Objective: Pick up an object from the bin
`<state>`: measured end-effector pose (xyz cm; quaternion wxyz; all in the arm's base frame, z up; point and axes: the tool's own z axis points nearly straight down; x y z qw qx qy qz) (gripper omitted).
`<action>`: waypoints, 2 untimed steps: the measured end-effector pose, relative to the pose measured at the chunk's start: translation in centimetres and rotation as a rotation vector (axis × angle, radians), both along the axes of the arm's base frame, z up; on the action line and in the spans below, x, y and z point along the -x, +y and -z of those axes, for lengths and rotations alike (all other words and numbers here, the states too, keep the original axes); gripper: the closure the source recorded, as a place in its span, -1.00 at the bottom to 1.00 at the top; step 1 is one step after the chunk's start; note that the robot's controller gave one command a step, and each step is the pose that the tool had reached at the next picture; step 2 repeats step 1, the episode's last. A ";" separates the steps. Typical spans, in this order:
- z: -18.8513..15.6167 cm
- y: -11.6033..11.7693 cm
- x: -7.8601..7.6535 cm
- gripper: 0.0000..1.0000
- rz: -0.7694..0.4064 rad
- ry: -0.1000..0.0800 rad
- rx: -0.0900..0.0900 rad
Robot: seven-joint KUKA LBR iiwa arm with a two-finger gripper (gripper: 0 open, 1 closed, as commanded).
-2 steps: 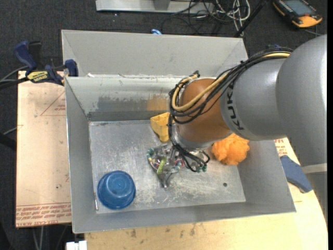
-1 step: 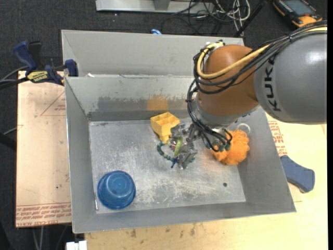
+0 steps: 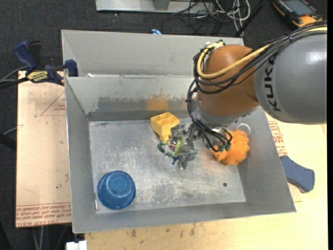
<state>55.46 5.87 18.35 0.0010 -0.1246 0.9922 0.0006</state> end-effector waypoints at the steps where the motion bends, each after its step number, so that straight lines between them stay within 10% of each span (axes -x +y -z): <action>1: -11.5 -0.4 0.5 1.00 -0.052 -0.001 0.000; 2: -11.5 -0.4 0.5 1.00 -0.052 -0.001 0.000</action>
Offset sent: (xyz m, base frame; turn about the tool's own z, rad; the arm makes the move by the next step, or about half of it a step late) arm 0.0000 0.0000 0.0000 0.0000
